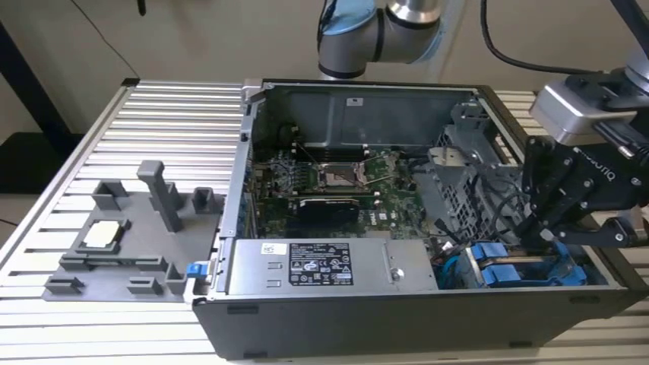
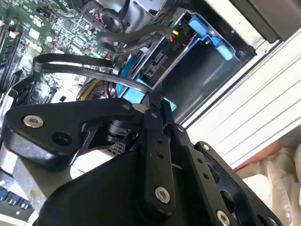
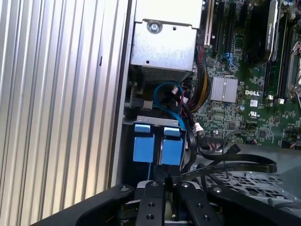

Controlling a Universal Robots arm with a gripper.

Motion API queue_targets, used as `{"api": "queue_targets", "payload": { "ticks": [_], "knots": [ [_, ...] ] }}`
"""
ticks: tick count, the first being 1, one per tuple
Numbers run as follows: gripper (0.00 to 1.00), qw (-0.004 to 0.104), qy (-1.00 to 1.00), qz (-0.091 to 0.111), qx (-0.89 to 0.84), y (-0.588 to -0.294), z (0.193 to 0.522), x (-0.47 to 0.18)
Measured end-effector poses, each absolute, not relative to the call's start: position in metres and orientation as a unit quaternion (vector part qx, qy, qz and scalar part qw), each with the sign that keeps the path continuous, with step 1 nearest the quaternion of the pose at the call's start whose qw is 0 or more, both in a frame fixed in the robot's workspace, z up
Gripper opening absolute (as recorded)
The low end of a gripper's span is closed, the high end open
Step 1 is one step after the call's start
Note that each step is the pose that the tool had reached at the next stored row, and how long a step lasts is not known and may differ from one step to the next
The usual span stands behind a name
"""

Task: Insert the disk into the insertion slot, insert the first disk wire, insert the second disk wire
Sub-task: 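Insert the second disk wire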

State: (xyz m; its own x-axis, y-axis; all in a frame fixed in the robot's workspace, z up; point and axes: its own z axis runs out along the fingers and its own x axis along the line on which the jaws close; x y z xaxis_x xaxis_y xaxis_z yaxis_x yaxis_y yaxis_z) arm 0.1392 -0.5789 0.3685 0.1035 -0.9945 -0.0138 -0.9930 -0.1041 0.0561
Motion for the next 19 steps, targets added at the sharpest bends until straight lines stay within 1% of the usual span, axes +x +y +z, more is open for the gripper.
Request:
{"api": "queue_targets", "payload": {
  "ticks": [2, 3, 8, 10, 14, 16, 19],
  "knots": [
    [0.16, 0.015, -0.669, -0.025, 0.743, -0.5820, 0.3684, 0.1408],
    [0.16, 0.013, -0.669, -0.028, 0.743, -0.5826, 0.3683, 0.1410],
    [0.16, -0.017, -0.668, -0.054, 0.742, -0.5836, 0.3678, 0.1412],
    [0.16, -0.022, -0.669, -0.059, 0.740, -0.5844, 0.3676, 0.1412],
    [0.16, -0.025, -0.673, -0.061, 0.737, -0.5865, 0.3672, 0.1412],
    [0.16, -0.023, -0.673, -0.064, 0.737, -0.5870, 0.3672, 0.1424],
    [0.16, -0.016, -0.673, -0.071, 0.736, -0.5876, 0.3670, 0.1473]
  ]
}}
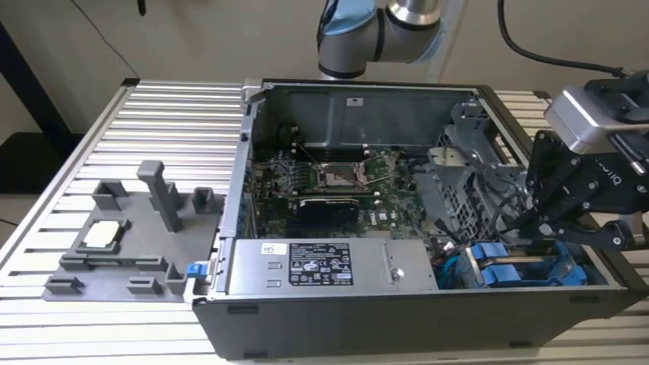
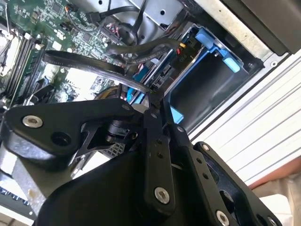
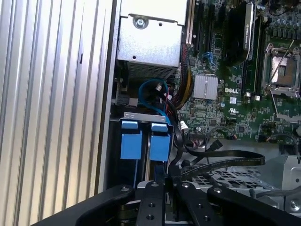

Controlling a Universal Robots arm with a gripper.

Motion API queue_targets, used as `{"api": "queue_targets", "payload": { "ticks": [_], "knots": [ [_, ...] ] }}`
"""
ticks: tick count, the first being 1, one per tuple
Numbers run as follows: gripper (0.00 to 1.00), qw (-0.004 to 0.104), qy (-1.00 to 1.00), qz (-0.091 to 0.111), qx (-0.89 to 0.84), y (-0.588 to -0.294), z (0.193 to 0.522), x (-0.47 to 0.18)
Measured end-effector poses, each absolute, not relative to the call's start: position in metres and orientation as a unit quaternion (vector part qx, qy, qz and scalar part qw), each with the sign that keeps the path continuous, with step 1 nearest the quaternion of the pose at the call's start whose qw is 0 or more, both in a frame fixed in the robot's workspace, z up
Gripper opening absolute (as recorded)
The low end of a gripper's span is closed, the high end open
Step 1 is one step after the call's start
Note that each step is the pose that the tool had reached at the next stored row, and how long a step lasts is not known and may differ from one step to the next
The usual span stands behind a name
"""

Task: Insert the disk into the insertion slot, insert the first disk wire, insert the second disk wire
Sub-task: 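Insert the second disk wire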

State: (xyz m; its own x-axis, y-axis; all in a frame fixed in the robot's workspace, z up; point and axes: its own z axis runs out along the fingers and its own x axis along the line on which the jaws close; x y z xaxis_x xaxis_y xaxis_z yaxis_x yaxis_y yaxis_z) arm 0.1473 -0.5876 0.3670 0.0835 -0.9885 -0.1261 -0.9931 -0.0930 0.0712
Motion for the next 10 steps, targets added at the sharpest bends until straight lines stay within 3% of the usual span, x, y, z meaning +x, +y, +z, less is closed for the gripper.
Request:
{"api": "queue_targets", "payload": {
  "ticks": [5, 10],
  "knots": [
    [0.16, 0.017, 0.674, 0.074, -0.735, -0.5918, 0.3631, 0.1514],
    [0.16, 0.025, 0.677, 0.080, -0.731, -0.5938, 0.3569, 0.1524]
  ]
}}
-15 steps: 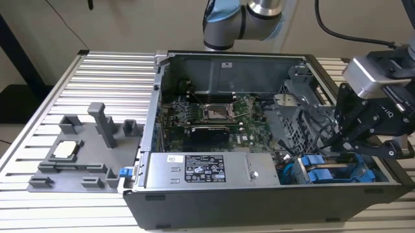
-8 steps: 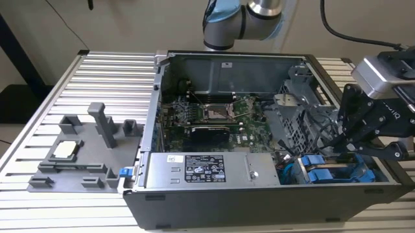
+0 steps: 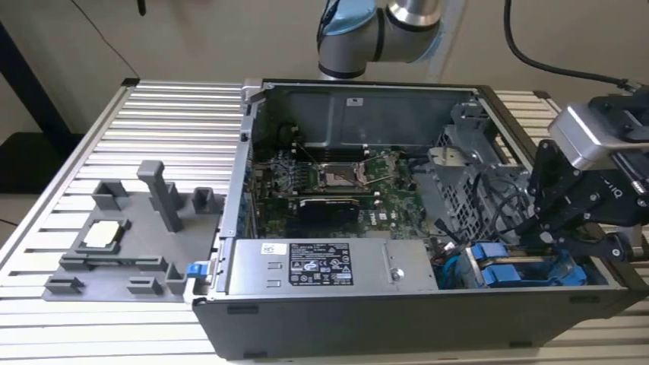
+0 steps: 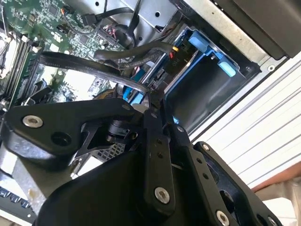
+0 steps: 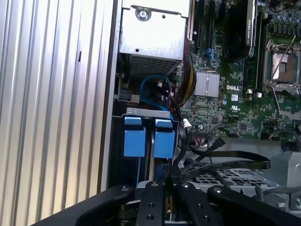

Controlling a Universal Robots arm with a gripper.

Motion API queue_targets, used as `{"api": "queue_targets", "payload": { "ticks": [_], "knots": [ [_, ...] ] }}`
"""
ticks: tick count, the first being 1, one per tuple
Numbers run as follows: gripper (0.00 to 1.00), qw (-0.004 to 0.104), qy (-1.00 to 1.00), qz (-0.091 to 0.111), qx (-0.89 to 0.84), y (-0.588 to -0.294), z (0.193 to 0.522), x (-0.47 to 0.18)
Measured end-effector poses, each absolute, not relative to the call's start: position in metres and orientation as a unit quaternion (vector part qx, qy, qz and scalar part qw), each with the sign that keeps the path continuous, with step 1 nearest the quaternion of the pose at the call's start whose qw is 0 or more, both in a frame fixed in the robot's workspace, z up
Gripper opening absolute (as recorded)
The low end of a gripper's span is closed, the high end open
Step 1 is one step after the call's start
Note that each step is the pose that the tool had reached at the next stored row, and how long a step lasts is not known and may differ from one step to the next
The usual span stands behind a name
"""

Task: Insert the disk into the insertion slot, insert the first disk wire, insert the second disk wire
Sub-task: 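Insert the second disk wire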

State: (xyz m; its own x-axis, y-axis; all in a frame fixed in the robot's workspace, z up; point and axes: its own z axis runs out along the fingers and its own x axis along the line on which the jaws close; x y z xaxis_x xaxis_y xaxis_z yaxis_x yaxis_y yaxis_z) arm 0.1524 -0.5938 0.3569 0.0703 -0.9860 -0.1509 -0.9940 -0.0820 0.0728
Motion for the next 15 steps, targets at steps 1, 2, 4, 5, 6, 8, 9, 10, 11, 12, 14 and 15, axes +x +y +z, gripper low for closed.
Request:
{"api": "queue_targets", "payload": {
  "ticks": [1, 2, 4, 5, 6, 8, 9, 10, 11, 12, 14, 15],
  "knots": [
    [0.16, 0.026, 0.677, 0.082, -0.731, -0.5942, 0.3559, 0.1528],
    [0.16, 0.028, 0.677, 0.083, -0.731, -0.5948, 0.3550, 0.1532],
    [0.16, 0.029, 0.677, 0.085, -0.730, -0.5957, 0.3539, 0.1541],
    [0.16, 0.029, 0.677, 0.085, -0.730, -0.5956, 0.3539, 0.1540],
    [0.16, 0.029, 0.677, 0.085, -0.730, -0.5956, 0.3539, 0.1540],
    [0.16, 0.030, 0.677, 0.084, -0.730, -0.5956, 0.3537, 0.1541],
    [0.16, 0.030, 0.677, 0.084, -0.730, -0.5956, 0.3529, 0.1542],
    [0.16, 0.032, 0.677, 0.084, -0.730, -0.5957, 0.3521, 0.1542],
    [0.16, 0.033, 0.678, 0.084, -0.729, -0.5957, 0.3515, 0.1542],
    [0.16, 0.034, 0.680, 0.084, -0.728, -0.5957, 0.3509, 0.1543],
    [0.16, 0.037, 0.683, 0.085, -0.725, -0.5956, 0.3497, 0.1542],
    [0.16, 0.038, 0.683, 0.085, -0.724, -0.5956, 0.3488, 0.1543]
  ]
}}
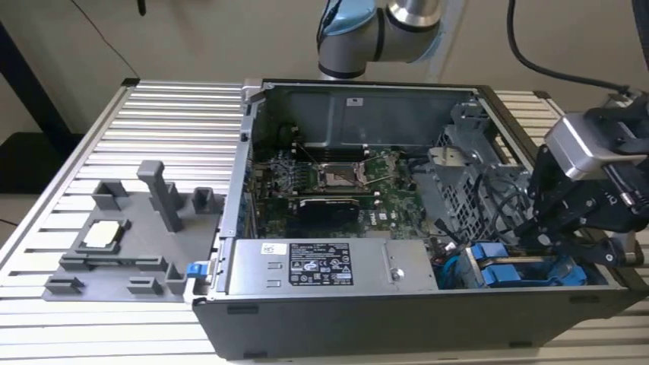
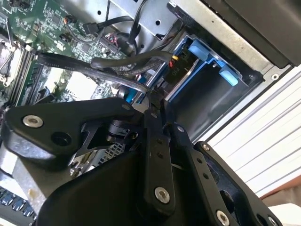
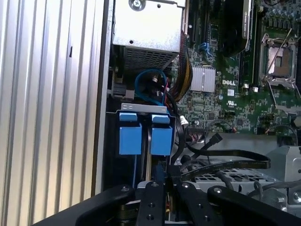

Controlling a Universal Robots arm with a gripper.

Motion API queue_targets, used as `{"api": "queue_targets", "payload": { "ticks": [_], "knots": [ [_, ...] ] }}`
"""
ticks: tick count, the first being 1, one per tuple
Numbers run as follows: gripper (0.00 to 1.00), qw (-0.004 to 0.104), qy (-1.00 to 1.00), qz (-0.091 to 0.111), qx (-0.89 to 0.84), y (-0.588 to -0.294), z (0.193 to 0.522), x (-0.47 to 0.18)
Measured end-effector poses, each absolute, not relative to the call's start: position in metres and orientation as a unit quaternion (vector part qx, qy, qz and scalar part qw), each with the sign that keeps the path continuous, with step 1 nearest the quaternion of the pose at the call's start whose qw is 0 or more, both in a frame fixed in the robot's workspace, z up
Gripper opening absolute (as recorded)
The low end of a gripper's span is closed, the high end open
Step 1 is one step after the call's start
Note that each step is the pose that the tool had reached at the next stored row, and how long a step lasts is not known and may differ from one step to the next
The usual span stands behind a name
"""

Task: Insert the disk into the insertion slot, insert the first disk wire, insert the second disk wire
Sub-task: 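Insert the second disk wire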

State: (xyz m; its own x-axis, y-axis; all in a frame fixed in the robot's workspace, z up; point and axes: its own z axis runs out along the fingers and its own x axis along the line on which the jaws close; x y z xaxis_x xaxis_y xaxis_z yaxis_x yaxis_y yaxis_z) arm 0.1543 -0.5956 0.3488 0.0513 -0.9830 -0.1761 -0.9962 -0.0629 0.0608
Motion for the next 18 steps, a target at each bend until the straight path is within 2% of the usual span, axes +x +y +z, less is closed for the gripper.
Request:
{"api": "queue_targets", "payload": {
  "ticks": [11, 18],
  "knots": [
    [0.16, 0.047, 0.683, 0.081, -0.724, -0.5956, 0.3402, 0.1545],
    [0.16, 0.049, 0.683, 0.082, -0.724, -0.5956, 0.3383, 0.1551]
  ]
}}
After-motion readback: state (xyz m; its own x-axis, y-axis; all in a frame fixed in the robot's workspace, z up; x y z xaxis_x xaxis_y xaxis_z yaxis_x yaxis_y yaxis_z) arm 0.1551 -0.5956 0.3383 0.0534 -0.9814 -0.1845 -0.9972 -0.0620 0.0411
